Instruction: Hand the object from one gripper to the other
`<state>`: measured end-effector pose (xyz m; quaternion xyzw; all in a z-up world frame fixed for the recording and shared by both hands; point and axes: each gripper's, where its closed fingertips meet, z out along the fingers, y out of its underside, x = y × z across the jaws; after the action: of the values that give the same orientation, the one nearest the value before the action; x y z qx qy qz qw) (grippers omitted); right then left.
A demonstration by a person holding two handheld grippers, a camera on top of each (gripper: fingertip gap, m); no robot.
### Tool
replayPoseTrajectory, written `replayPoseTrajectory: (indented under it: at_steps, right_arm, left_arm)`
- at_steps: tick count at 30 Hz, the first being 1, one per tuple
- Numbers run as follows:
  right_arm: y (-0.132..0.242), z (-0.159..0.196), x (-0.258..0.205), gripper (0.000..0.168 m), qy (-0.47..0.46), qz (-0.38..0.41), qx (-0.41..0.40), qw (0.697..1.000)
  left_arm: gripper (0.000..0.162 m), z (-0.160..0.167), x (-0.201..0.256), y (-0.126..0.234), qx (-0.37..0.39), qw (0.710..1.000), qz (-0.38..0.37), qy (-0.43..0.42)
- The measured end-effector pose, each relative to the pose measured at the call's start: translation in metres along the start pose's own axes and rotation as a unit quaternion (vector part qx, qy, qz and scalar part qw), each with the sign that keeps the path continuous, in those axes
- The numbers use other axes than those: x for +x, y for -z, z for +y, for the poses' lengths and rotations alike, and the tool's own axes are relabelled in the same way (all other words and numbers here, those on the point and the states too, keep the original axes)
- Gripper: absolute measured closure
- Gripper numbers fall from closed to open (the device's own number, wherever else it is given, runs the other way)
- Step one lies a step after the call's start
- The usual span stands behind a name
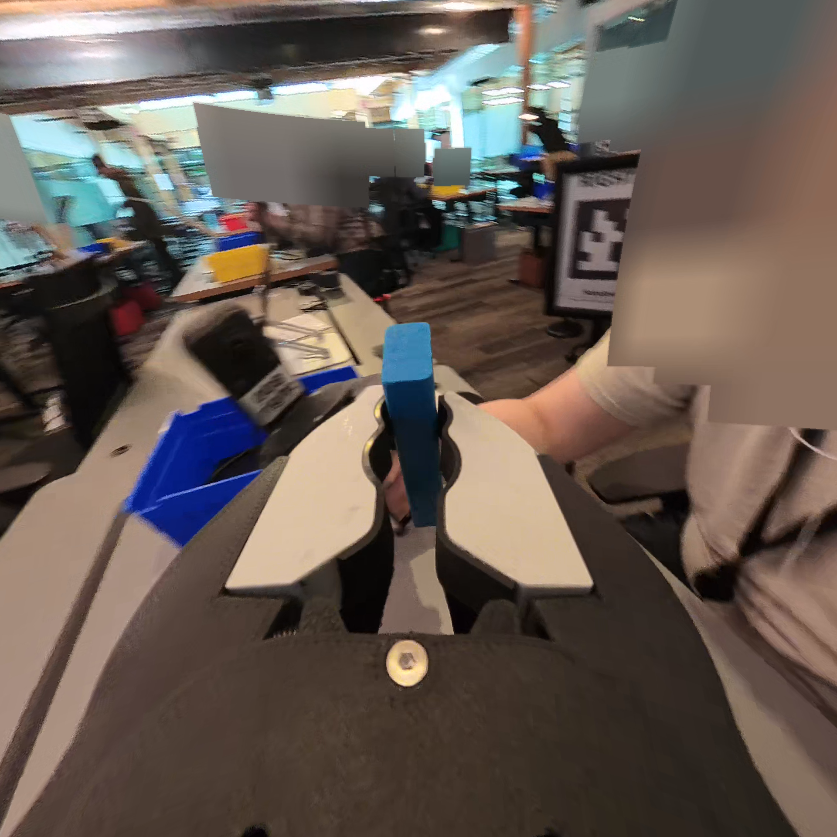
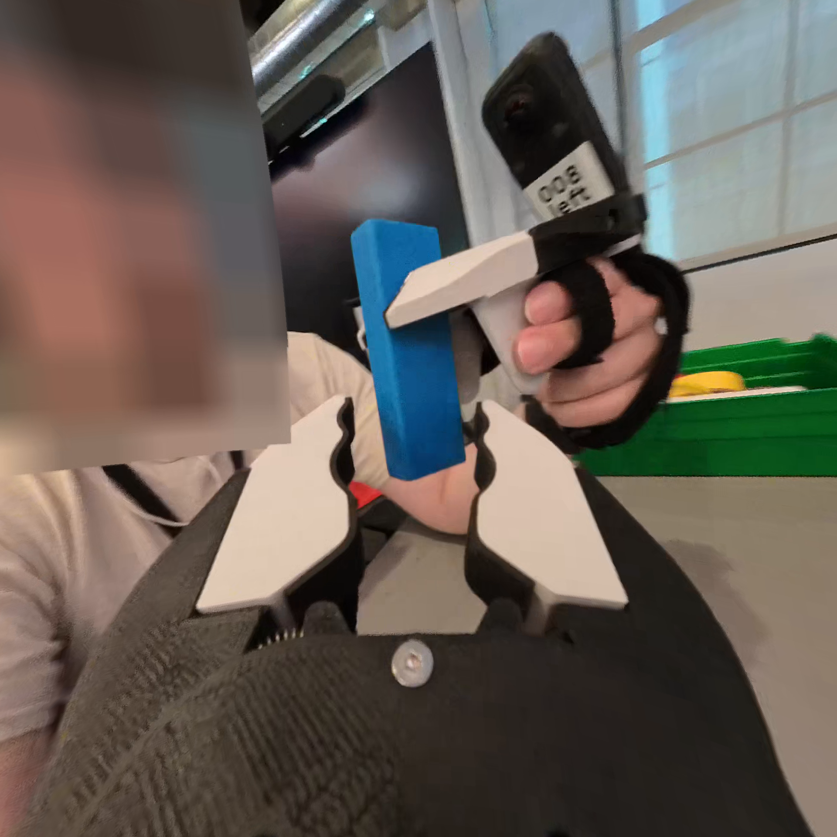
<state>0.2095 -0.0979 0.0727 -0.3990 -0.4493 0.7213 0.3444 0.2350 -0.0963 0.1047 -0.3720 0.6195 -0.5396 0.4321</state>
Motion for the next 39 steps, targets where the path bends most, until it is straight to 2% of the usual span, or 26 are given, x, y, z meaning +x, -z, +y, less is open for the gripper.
replayPoseTrajectory:
  at_steps: [2,3,4,6,7,9,10,13,17,21,24,27,30,32,33,34,36,38,39]
  right_arm:
    - [0.017,-0.02,0.028,0.112,0.082,0.137,0.026,0.987]
    - [0.03,-0.032,0.041,0.112,0.146,0.219,0.034,0.964]
    - [0.042,-0.046,0.048,0.111,0.227,0.301,0.04,0.925]
    - [0.054,-0.068,0.038,0.109,0.405,0.411,0.036,0.816]
    - [0.054,-0.074,0.033,0.11,0.471,0.45,0.014,0.759]
    - [0.046,-0.076,0.036,0.11,0.536,0.511,-0.057,0.669]
    - [0.041,-0.075,0.041,0.109,0.547,0.53,-0.084,0.642]
    - [0.028,-0.068,0.057,0.109,0.545,0.577,-0.117,0.597]
    - [0.036,-0.058,0.077,0.11,0.554,0.628,-0.177,0.517]
    - [0.052,-0.058,0.085,0.121,0.561,0.658,-0.211,0.457]
    - [0.051,-0.059,0.087,0.127,0.561,0.662,-0.217,0.447]
    - [0.057,-0.057,0.09,0.133,0.558,0.671,-0.24,0.424]
    - [0.059,-0.061,0.085,0.134,0.549,0.67,-0.224,0.447]
    - [0.058,-0.066,0.079,0.134,0.533,0.662,-0.202,0.487]
    - [0.058,-0.068,0.076,0.134,0.513,0.654,-0.183,0.525]
    - [0.056,-0.07,0.073,0.134,0.484,0.641,-0.159,0.574]
    - [0.053,-0.075,0.064,0.134,0.399,0.599,-0.087,0.689]
    - [0.039,-0.076,0.05,0.134,0.281,0.497,-0.015,0.821]
    - [0.034,-0.078,0.041,0.135,0.215,0.443,0.021,0.87]
  left_arm:
    - [0.146,-0.008,-0.033,0.019,0.014,0.994,-0.106,0.018]
    - [0.145,-0.014,-0.046,0.029,0.031,0.988,-0.148,0.032]
    - [0.145,-0.02,-0.06,0.039,0.053,0.978,-0.192,0.055]
    - [0.145,-0.027,-0.093,0.065,0.119,0.936,-0.301,0.137]
    - [0.144,-0.028,-0.099,0.071,0.149,0.922,-0.312,0.175]
    - [0.145,-0.024,-0.108,0.078,0.192,0.894,-0.334,0.231]
    - [0.144,-0.02,-0.112,0.077,0.191,0.887,-0.346,0.238]
    - [0.145,-0.008,-0.12,0.073,0.191,0.867,-0.393,0.238]
    - [0.145,0.003,-0.119,0.054,0.202,0.858,-0.379,0.28]
    - [0.145,0.012,-0.121,0.047,0.217,0.848,-0.355,0.329]
    - [0.146,0.015,-0.122,0.045,0.225,0.843,-0.339,0.352]
    - [0.146,0.019,-0.122,0.039,0.215,0.846,-0.33,0.36]
    - [0.143,0.011,-0.119,0.035,0.223,0.859,-0.303,0.346]
    - [0.132,-0.002,-0.112,0.031,0.234,0.878,-0.266,0.321]
    - [0.123,-0.01,-0.109,0.031,0.238,0.888,-0.249,0.303]
    - [0.112,-0.017,-0.106,0.032,0.239,0.899,-0.236,0.282]
    - [0.1,-0.03,-0.097,0.037,0.236,0.92,-0.215,0.227]
    - [0.094,-0.038,-0.088,0.044,0.226,0.938,-0.202,0.169]
    - [0.092,-0.041,-0.083,0.047,0.221,0.944,-0.197,0.146]
